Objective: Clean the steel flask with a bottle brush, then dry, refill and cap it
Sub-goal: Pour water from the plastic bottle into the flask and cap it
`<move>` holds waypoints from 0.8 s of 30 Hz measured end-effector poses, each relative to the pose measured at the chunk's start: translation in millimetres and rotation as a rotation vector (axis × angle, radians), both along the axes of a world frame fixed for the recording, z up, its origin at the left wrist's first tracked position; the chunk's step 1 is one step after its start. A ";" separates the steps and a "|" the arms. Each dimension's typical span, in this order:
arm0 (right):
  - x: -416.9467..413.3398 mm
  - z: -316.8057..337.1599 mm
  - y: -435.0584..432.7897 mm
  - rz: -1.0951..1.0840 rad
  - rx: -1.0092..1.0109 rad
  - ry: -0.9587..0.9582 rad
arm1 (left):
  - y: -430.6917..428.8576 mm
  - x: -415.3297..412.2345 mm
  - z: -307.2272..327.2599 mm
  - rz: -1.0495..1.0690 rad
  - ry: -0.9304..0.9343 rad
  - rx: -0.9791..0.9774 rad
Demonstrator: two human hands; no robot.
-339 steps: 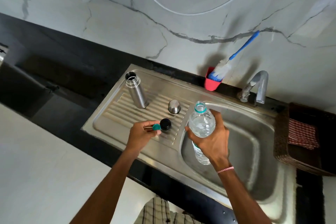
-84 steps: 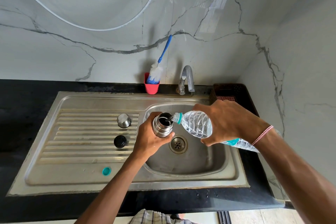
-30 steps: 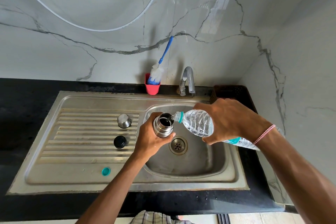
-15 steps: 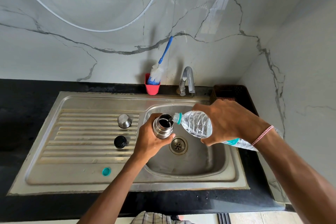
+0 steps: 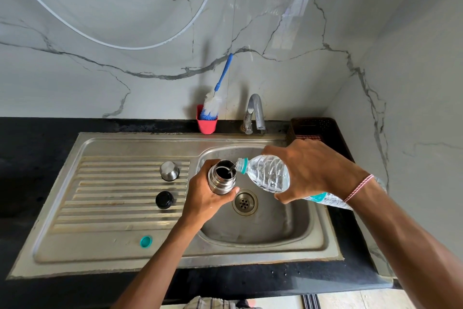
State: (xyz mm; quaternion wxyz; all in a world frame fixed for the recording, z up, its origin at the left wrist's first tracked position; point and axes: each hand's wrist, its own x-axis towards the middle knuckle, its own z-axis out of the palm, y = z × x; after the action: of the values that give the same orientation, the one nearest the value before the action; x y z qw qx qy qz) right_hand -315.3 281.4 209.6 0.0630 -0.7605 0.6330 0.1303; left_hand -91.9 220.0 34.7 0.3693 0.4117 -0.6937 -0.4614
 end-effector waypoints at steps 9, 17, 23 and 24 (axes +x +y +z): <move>-0.4 1.9 5.1 -0.008 0.000 -0.008 | 2.9 -1.4 -1.1 0.013 -0.011 -0.005; -0.7 0.8 8.2 0.008 0.005 -0.004 | 3.1 -2.5 0.3 0.001 -0.015 -0.036; -2.4 2.3 10.2 -0.003 0.007 -0.012 | 5.3 -4.1 2.4 0.003 -0.017 -0.043; -2.4 2.3 10.0 -0.002 0.009 -0.011 | 5.4 -4.4 2.8 0.002 -0.020 -0.043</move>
State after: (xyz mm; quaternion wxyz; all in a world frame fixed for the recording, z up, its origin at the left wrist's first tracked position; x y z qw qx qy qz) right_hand -317.7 291.5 211.8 0.0699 -0.7602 0.6329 0.1287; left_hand -96.3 225.5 37.5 0.3718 0.4090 -0.7067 -0.4417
